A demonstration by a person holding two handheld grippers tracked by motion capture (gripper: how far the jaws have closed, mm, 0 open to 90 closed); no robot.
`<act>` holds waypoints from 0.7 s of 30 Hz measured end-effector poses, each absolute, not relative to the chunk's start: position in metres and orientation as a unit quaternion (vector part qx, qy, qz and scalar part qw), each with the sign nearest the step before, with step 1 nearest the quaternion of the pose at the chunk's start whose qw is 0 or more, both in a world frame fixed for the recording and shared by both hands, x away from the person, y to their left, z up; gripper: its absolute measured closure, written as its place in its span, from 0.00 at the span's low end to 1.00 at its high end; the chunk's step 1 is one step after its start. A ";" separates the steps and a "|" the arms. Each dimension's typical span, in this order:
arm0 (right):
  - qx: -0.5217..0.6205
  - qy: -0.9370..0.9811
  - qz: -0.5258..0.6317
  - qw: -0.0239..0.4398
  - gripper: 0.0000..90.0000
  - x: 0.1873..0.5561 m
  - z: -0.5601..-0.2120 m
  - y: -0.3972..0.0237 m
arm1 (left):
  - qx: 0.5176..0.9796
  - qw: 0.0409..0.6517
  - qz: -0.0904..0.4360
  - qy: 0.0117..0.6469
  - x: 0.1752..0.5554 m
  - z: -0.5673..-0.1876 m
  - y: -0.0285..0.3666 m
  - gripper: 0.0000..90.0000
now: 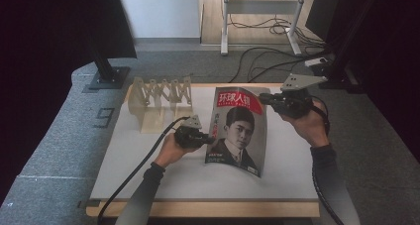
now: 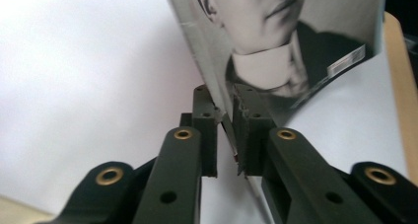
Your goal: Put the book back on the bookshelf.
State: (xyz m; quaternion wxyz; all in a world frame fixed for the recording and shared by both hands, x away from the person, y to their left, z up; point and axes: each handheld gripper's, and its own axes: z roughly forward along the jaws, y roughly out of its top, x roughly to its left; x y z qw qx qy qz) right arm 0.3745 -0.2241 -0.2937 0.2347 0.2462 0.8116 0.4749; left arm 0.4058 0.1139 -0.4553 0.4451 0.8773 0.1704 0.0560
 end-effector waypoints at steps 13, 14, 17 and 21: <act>0.242 0.816 0.459 0.257 0.95 0.366 -0.296 -0.235 | 0.871 0.460 0.090 0.146 0.384 -0.466 0.131 0.97; 0.241 0.816 0.458 0.259 0.95 0.365 -0.295 -0.236 | 0.872 0.460 0.093 0.142 0.382 -0.466 0.131 0.97; 0.236 0.818 0.458 0.258 0.95 0.362 -0.296 -0.239 | 0.874 0.458 0.098 0.130 0.375 -0.466 0.131 0.97; 0.228 0.820 0.462 0.251 0.94 0.356 -0.297 -0.248 | 0.881 0.445 0.119 0.108 0.369 -0.465 0.128 0.94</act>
